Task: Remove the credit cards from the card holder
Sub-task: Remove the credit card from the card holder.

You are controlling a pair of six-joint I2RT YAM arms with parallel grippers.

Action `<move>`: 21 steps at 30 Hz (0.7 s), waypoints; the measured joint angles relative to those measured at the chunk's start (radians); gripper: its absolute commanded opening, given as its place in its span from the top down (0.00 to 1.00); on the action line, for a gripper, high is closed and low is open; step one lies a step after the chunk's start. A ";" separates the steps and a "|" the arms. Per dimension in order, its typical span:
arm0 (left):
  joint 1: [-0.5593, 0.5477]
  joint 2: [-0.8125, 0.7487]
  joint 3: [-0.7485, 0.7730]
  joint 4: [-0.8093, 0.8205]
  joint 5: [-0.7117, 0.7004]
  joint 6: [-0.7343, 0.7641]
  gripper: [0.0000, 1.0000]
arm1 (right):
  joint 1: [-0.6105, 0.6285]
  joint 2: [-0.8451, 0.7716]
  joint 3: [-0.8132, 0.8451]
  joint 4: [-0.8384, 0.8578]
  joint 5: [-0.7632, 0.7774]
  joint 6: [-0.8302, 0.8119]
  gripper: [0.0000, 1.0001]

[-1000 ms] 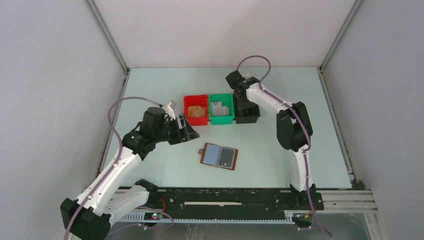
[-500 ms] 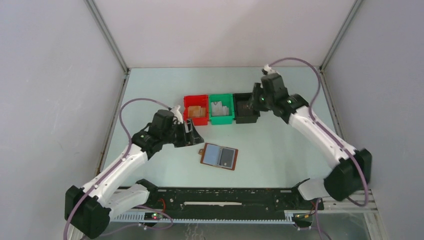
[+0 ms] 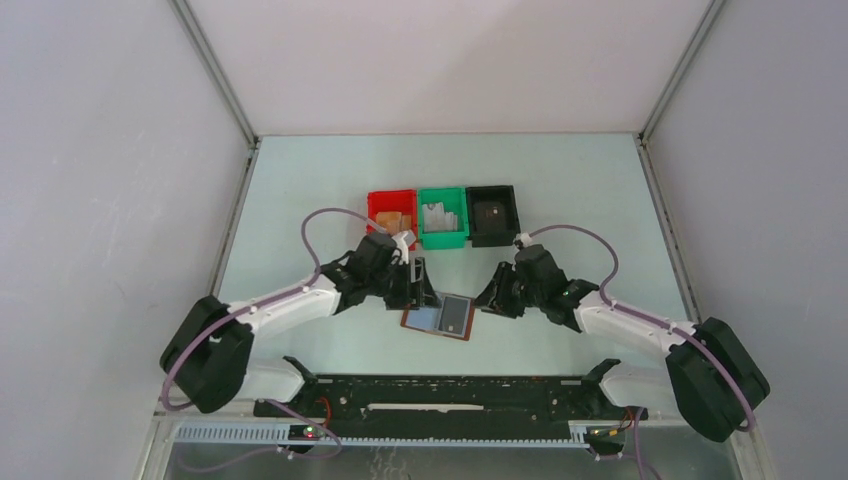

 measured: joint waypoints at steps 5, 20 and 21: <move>-0.018 0.085 0.000 0.093 0.024 -0.032 0.35 | 0.005 0.028 -0.043 0.121 -0.019 0.072 0.60; -0.006 0.286 -0.058 0.368 0.140 -0.163 0.40 | 0.054 0.237 -0.043 0.319 -0.065 0.155 0.62; -0.003 0.290 -0.061 0.377 0.143 -0.167 0.40 | 0.057 0.242 -0.045 0.319 -0.061 0.159 0.62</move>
